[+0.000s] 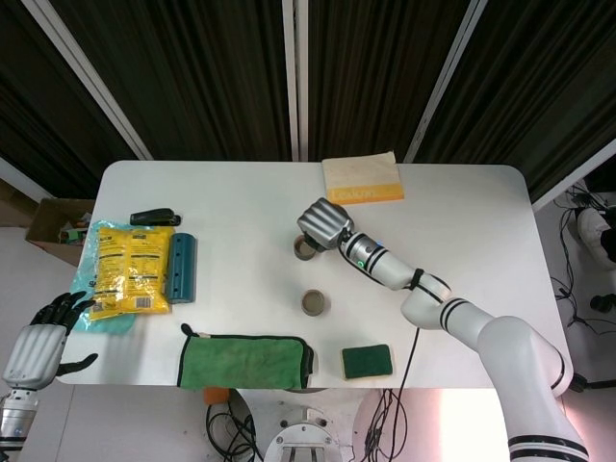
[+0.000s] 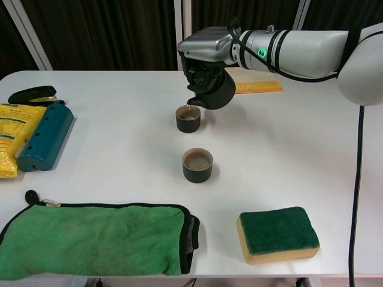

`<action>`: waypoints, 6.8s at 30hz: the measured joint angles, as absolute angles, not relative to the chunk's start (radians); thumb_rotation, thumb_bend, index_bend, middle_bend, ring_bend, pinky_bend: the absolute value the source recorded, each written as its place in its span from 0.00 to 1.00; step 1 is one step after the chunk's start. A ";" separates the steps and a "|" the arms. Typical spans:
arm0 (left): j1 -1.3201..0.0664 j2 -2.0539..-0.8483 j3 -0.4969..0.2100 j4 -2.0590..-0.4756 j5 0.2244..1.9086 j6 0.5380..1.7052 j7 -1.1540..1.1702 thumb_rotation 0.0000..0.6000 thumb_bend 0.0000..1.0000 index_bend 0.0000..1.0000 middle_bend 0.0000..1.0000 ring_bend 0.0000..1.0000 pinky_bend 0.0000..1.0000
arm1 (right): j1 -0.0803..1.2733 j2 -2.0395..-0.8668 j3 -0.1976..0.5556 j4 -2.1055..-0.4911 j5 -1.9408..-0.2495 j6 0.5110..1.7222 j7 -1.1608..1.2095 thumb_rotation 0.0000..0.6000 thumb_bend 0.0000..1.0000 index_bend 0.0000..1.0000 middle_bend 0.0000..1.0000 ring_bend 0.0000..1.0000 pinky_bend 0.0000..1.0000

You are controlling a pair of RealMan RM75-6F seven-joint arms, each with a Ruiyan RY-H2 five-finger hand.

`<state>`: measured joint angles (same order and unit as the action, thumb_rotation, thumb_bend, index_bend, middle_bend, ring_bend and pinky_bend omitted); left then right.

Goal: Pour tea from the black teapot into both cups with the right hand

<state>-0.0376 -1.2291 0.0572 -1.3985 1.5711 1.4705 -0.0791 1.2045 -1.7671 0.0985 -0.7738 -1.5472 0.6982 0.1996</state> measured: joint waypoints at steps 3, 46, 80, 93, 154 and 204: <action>-0.037 -1.229 0.057 -1.398 1.571 1.470 -0.080 1.00 0.07 0.21 0.11 0.09 0.22 | 1.208 -1.766 0.098 -0.776 -1.546 0.696 0.187 1.00 0.48 1.00 1.00 1.00 0.77; -0.034 -1.234 0.058 -1.384 1.572 1.472 -0.094 1.00 0.07 0.21 0.11 0.09 0.22 | 1.227 -1.735 0.100 -0.830 -1.513 0.657 0.031 1.00 0.48 1.00 1.00 1.00 0.77; -0.035 -1.233 0.057 -1.385 1.572 1.471 -0.094 1.00 0.07 0.21 0.11 0.09 0.22 | 1.240 -1.729 0.113 -0.856 -1.489 0.640 -0.053 1.00 0.48 1.00 1.00 1.00 0.77; -0.032 -1.237 0.055 -1.379 1.575 1.482 -0.097 1.00 0.07 0.21 0.11 0.09 0.22 | 1.242 -1.715 0.116 -0.881 -1.481 0.637 -0.090 1.00 0.48 1.00 1.00 1.00 0.77; -0.025 -1.257 0.046 -1.342 1.589 1.522 -0.117 1.00 0.07 0.21 0.11 0.09 0.22 | 1.231 -1.736 0.145 -0.919 -1.427 0.625 -0.068 1.00 0.48 1.00 1.00 1.00 0.77; -0.044 -1.253 0.056 -1.404 1.611 1.501 -0.048 1.00 0.07 0.21 0.11 0.09 0.22 | 0.703 -1.454 0.024 -1.190 -1.470 1.039 0.509 1.00 0.48 1.00 1.00 1.00 0.77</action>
